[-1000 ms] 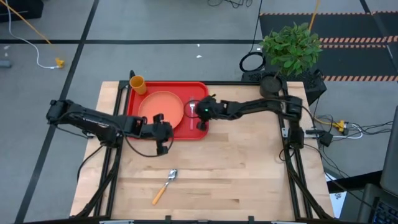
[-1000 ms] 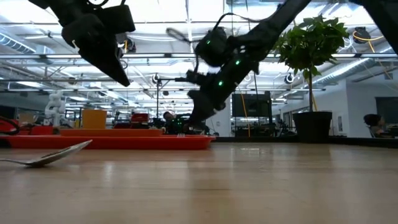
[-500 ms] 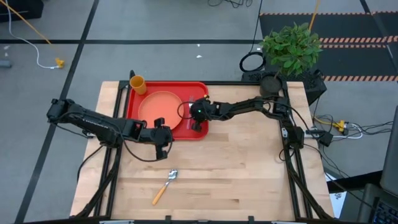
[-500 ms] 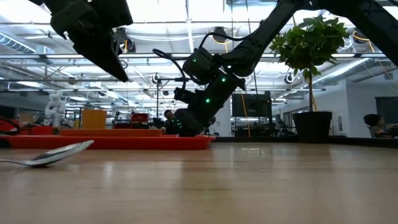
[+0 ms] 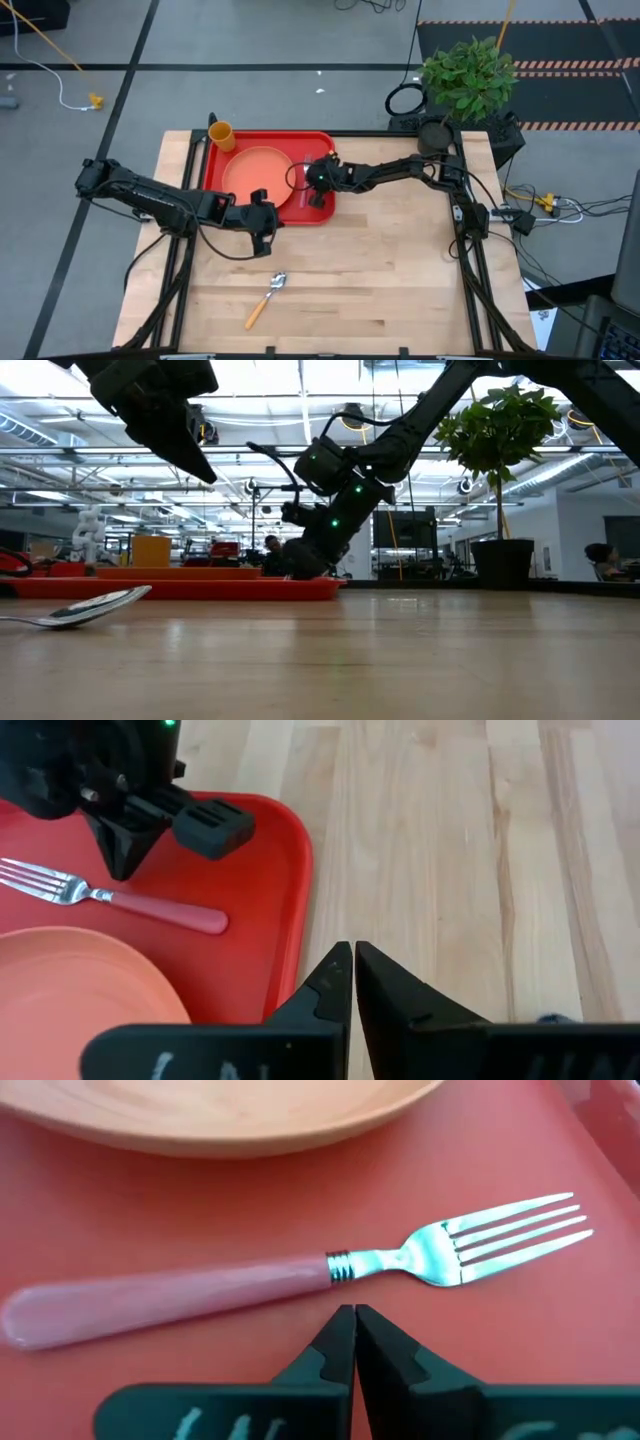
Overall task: Pick and place plate/cup/fork/spoon on tray
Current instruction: Adjust the pink fork on the red serving tray
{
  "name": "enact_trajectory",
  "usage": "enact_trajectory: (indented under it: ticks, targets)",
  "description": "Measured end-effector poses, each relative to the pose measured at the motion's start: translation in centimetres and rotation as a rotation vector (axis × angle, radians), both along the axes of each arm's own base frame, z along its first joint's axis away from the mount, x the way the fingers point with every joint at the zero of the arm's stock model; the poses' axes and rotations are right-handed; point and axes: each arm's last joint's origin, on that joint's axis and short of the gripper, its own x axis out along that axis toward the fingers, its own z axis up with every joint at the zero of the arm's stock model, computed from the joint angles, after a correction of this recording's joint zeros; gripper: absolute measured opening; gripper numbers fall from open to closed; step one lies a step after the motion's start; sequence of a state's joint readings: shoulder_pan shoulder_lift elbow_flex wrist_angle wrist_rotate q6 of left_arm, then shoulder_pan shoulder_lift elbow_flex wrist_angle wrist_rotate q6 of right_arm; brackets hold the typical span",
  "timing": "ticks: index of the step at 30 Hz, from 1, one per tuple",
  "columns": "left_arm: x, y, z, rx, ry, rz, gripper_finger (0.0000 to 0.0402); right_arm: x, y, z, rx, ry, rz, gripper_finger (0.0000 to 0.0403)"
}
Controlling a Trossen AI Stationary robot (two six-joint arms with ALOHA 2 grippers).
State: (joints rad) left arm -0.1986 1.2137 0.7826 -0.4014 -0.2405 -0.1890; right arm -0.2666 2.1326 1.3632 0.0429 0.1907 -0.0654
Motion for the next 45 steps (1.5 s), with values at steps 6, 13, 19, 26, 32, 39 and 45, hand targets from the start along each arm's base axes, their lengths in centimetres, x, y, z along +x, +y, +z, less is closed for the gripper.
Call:
enact_trajectory:
  ticks: [6,13,19,26,32,39,45]
  targets:
    - [0.1,-0.1,0.1,-0.008,-0.015,0.001,0.0006,0.2,-0.7,0.3,-0.011,-0.047,-0.003,0.0004]
    - [0.4,-0.1,0.4,-0.013,-0.056,-0.006,0.0019,0.1,-0.9,0.3,0.006,-0.051,0.009,0.0004]
    - [0.5,-0.2,0.5,-0.009,-0.073,-0.013,0.0023,0.1,-0.9,0.3,-0.005,-0.05,0.02,0.0004]
    - [0.7,-0.2,0.8,-0.009,-0.106,-0.019,0.0023,0.4,-0.9,0.4,-0.006,-0.085,0.049,0.0004]
    - [0.8,-0.2,0.8,-0.004,-0.11,-0.026,0.0024,0.4,-0.9,0.3,-0.004,-0.088,0.052,0.0004]
    - [0.8,-0.2,0.8,-0.002,-0.111,-0.027,0.0024,0.5,-1.3,0.4,0.016,-0.118,0.083,0.0004]
    - [0.8,-0.2,0.9,-0.004,-0.119,-0.027,0.0024,0.5,-1.3,0.2,0.006,-0.108,0.095,0.0004]
